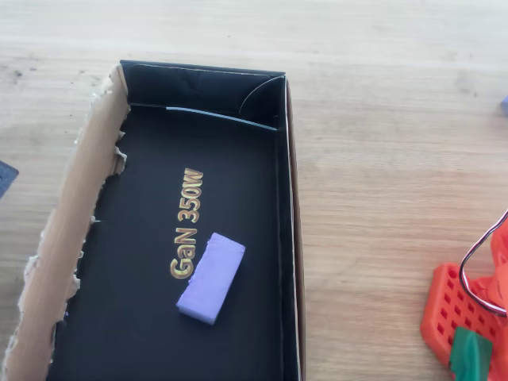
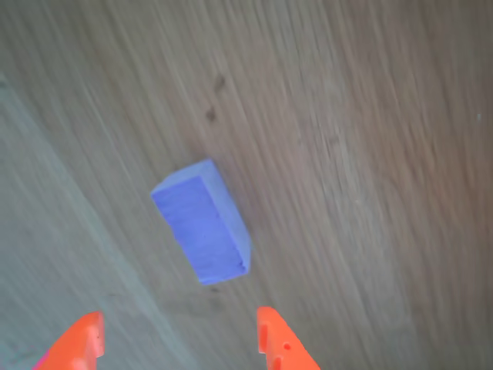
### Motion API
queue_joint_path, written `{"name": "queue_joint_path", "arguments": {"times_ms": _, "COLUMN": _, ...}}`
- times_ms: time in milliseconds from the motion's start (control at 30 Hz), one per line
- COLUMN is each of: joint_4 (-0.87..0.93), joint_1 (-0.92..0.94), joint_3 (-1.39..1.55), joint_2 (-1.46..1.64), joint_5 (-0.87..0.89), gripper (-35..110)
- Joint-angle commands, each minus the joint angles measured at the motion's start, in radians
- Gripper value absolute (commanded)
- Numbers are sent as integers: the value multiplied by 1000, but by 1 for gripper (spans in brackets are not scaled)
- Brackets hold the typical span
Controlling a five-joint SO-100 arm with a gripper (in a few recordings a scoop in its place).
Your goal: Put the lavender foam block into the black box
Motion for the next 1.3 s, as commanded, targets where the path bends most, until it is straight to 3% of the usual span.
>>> {"name": "queue_joint_path", "arguments": {"times_ms": 0, "joint_4": -3, "joint_1": 14, "joint_3": -54, "joint_2": 38, "joint_5": 60, "gripper": 25}}
{"name": "queue_joint_path", "arguments": {"times_ms": 267, "joint_4": 34, "joint_1": -9, "joint_3": -44, "joint_2": 43, "joint_5": 210, "gripper": 26}}
{"name": "queue_joint_path", "arguments": {"times_ms": 700, "joint_4": 54, "joint_1": 2, "joint_3": -44, "joint_2": 25, "joint_5": 313, "gripper": 25}}
{"name": "queue_joint_path", "arguments": {"times_ms": 1267, "joint_4": -5, "joint_1": 31, "joint_3": -54, "joint_2": -66, "joint_5": 328, "gripper": 28}}
